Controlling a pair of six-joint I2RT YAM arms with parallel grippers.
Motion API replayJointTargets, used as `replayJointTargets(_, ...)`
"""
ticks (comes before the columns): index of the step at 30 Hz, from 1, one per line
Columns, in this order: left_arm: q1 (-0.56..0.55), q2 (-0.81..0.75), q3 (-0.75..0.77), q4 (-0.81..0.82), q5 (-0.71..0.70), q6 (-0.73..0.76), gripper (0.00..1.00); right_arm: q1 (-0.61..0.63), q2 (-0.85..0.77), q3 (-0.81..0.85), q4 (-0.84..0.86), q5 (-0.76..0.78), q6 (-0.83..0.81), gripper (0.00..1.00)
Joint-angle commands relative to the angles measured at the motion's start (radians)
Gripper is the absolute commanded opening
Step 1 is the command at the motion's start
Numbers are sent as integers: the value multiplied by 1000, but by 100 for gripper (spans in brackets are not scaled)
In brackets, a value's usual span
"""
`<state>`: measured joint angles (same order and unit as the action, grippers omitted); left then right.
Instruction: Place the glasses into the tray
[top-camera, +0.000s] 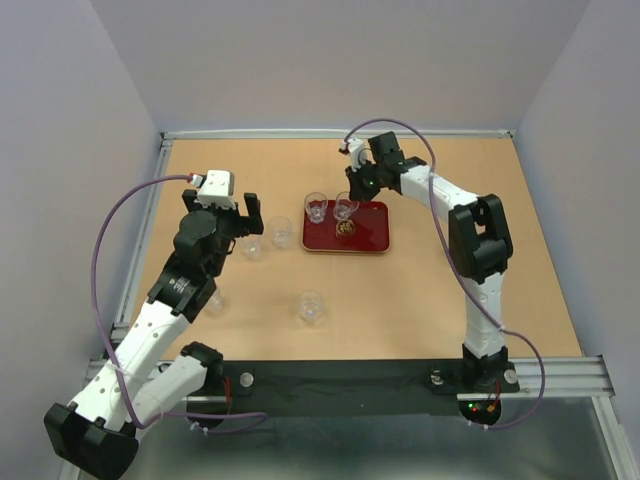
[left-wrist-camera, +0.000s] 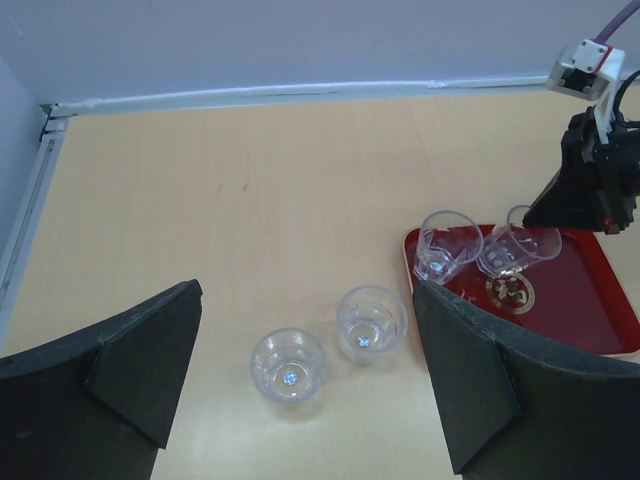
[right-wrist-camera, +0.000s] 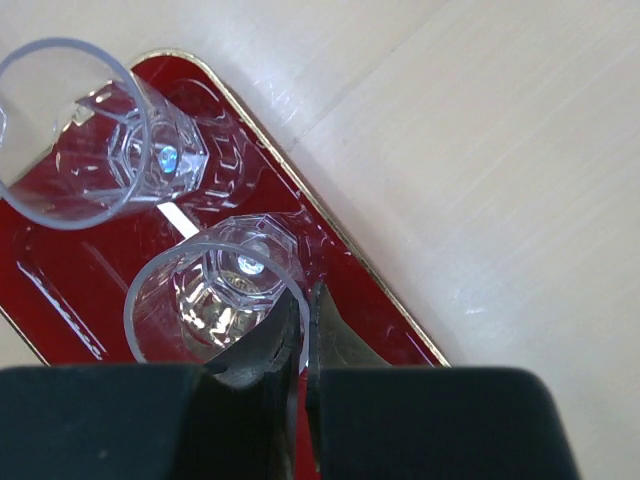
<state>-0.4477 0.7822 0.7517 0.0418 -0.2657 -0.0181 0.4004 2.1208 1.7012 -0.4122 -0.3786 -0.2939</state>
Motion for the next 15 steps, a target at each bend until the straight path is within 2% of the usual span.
replayJointTargets(1,0,-17,-15,63,-7,14,99,18,24,95,15,76,29,2)
replayJointTargets(10,0,-21,-15,63,-7,14,99,46,51,126,10,116,25,6)
replayJointTargets(15,0,-21,-12,63,-3,14,99,63,50,135,9,115,22,13)
